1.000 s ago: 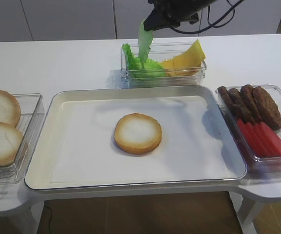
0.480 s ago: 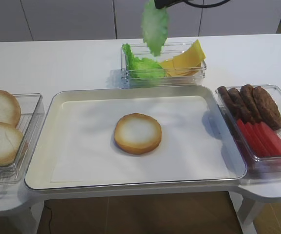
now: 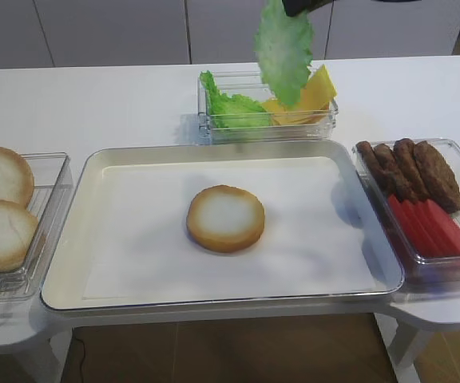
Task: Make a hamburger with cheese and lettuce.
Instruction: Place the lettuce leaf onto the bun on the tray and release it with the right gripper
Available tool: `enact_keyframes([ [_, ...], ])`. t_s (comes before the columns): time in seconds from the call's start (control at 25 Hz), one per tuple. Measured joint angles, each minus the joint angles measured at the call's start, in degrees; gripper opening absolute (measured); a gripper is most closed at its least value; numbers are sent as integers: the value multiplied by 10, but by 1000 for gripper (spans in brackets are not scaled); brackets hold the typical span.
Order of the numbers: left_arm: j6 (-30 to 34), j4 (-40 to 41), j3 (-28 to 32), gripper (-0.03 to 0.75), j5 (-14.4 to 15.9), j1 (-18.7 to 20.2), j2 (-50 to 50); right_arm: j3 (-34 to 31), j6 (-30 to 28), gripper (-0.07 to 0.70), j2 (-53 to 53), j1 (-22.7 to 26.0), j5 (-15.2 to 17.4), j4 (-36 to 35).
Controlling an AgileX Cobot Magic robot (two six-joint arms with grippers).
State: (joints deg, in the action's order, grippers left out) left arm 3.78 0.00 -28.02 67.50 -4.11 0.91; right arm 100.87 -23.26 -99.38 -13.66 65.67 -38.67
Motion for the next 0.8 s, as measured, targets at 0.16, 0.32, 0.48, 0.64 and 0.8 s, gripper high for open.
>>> enact_keyframes([
  [0.16,0,0,0,493,0,0,0,-74,3,16,50,0,-1,7],
  [0.32,0,0,0,493,-1,0,0,-144,35,16,83,-20,-26,66],
  [0.48,0,0,0,493,-1,0,0,-182,76,16,88,-77,-52,124],
  [0.64,0,0,0,493,-1,0,0,-193,140,16,87,-139,-90,204],
  [0.8,0,0,0,493,-1,0,0,-193,192,15,77,-173,-122,271],
])
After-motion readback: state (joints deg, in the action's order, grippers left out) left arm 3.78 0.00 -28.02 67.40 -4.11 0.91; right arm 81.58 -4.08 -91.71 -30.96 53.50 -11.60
